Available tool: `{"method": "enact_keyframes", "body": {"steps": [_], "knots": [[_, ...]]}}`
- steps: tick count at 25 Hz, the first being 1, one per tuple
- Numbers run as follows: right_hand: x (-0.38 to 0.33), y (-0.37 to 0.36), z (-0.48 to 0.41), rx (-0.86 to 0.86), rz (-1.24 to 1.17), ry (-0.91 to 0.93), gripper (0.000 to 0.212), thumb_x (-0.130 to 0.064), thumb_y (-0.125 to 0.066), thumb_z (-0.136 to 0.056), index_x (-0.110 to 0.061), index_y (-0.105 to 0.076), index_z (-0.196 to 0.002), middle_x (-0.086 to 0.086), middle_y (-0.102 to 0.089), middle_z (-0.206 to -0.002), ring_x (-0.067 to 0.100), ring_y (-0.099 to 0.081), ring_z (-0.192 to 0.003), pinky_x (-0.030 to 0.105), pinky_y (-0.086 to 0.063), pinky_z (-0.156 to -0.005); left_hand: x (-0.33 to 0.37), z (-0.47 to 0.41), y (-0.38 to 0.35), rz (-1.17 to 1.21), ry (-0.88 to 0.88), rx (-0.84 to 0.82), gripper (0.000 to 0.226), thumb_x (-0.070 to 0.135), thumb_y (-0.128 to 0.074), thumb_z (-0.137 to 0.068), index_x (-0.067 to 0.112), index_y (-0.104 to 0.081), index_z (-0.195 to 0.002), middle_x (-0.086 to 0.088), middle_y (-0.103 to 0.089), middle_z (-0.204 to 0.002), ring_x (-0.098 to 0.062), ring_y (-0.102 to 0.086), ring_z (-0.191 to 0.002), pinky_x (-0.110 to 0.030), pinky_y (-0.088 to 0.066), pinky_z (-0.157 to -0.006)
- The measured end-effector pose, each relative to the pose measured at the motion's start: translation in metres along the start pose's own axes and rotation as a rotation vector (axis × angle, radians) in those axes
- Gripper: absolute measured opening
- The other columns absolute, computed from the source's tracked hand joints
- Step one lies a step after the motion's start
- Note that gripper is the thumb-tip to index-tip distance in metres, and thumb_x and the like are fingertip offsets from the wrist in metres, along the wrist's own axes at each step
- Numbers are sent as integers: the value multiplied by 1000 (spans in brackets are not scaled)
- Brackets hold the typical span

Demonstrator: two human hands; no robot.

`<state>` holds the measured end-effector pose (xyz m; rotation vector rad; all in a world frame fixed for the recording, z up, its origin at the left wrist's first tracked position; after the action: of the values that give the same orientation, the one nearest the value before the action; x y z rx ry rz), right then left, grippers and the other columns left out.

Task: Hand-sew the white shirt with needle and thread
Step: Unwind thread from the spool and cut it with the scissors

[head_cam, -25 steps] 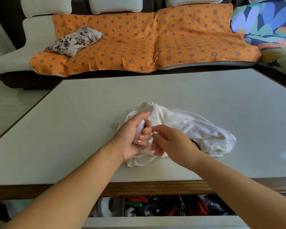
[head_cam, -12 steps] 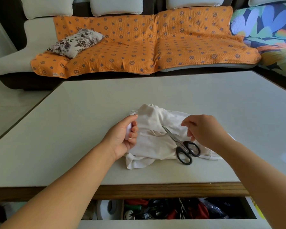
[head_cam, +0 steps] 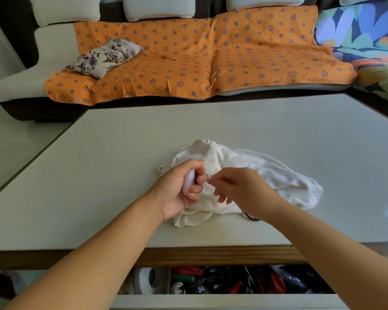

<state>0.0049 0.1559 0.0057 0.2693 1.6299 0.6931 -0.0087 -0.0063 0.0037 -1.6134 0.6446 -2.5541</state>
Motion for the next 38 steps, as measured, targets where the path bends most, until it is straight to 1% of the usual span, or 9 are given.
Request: {"method": "enact_keyframes", "body": {"steps": [4, 15, 18, 20, 23, 27, 31, 35, 38], "knots": [[9, 21, -6, 133, 134, -56, 18, -16, -55, -93, -21, -71, -85, -8, -66, -66, -1, -60, -54, 8, -42, -52, 2, -4, 10, 64, -7, 54, 23, 26, -55, -92, 19, -50, -71, 5, -44, -58, -5, -33, -40, -14, -25, -37], [42, 46, -19, 305, 328, -171, 26, -10, -47, -93, -20, -70, -91, -12, -61, -71, 19, -66, -79, 25, -46, -64, 4, -12, 21, 117, -8, 209, 27, 30, -56, -94, 22, -44, -71, 8, -39, -53, -3, -28, -38, -12, -20, -37], [42, 51, -21, 342, 409, -213, 27, -9, -45, -94, -16, -71, -100, -2, -67, -88, 24, -63, -83, 28, -44, -68, 5, -10, 23, 103, -16, 220, 28, 33, -56, -94, 23, -43, -71, 9, -38, -53, -2, -27, -39, -12, -19, -36], [32, 51, -16, 353, 617, -200, 26, -16, -46, -97, -18, -67, -112, 2, -63, -116, 26, -61, -91, 29, -42, -72, 5, -9, 24, 95, -15, 210, 29, 34, -54, -95, 22, -43, -71, 8, -38, -53, -2, -27, -38, -12, -19, -35], [4, 28, -6, 328, 411, 101, 49, -16, -53, -95, -20, -43, -143, 2, -48, -137, 22, -62, -98, 30, -48, -83, 5, -7, 17, 67, 9, 130, 30, 32, -52, -94, 20, -46, -68, 7, -39, -52, -3, -28, -37, -13, -18, -35], [-15, -15, 2, -190, -239, -9, 53, -1, -46, -94, -30, -44, -139, 2, -66, -111, 15, -69, -77, 25, -57, -70, 0, -4, 3, 23, 20, 14, 32, 30, -49, -95, 19, -47, -65, 6, -39, -52, -4, -28, -38, -14, -16, -37], [-5, -10, -1, -23, -95, -74, 17, -13, -55, -96, -17, -67, -108, -4, -68, -75, 5, -63, -57, 16, -50, -60, 1, -5, 4, 56, 19, 25, 29, 30, -55, -92, 19, -48, -65, 5, -37, -52, -4, -27, -38, -13, -18, -37], [-1, 12, -5, 134, -20, -103, 17, -19, -57, -93, -18, -72, -86, -5, -66, -62, 4, -57, -49, 21, -45, -58, 3, -10, 14, 57, 8, 106, 31, 29, -62, -88, 22, -44, -65, 8, -33, -50, -3, -24, -37, -12, -17, -35], [7, 27, -8, 206, -23, -146, 18, -17, -59, -92, -13, -73, -81, -3, -65, -59, 2, -54, -44, 12, -42, -52, 3, -14, 19, 58, 7, 161, 33, 30, -61, -91, 23, -43, -65, 9, -33, -50, -2, -24, -36, -12, -16, -34]]}}
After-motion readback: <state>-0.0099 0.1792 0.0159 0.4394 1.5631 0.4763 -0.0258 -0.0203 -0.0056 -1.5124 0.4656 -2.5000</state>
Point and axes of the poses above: each hand's wrist, its own z-axis away from the middle knuckle, its own y-axis out of the back of the hand, x = y × z, the point moved 1 cm from there along -z, towards the middle knuckle
